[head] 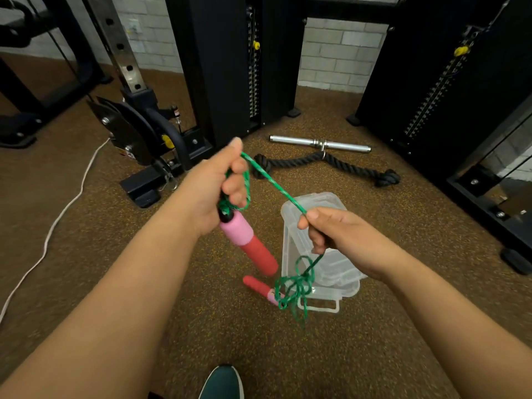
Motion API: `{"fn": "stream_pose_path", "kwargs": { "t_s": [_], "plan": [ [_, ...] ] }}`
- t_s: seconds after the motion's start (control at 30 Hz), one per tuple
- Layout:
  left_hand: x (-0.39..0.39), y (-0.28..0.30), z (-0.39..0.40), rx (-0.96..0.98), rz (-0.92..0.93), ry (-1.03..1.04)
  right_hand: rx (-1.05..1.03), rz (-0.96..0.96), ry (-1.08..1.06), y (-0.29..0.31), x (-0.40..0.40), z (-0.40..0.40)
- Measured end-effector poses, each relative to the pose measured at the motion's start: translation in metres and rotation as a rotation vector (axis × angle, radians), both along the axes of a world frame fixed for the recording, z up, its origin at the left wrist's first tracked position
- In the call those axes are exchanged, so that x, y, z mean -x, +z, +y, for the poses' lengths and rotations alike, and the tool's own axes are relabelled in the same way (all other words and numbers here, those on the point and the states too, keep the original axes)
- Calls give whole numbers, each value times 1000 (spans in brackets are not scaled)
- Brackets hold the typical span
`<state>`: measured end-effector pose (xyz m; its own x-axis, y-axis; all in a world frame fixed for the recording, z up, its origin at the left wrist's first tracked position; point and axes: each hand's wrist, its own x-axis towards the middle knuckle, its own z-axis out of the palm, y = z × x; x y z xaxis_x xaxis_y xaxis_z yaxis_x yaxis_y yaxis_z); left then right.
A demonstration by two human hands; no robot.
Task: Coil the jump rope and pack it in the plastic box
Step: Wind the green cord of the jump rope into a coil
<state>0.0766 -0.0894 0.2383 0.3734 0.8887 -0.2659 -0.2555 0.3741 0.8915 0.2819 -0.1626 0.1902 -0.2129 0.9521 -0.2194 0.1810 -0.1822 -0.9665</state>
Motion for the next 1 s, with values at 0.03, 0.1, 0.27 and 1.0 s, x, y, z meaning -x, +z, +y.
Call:
{"fn": "stream_pose_path", "kwargs": {
  "t_s": [0.03,0.1,0.27,1.0],
  "plan": [
    [4,1,2,16,-29,71,3,-12,-27,0,-3,-1],
    [11,1,5,29,-44,182,-7,-41,-50,-1,-8,-1],
    [16,1,7,48,-23,306,31,62,-76,4,-15,0],
    [-29,3,-22,16,117,-351,-214,34,-15,3,23,5]
  ]
}}
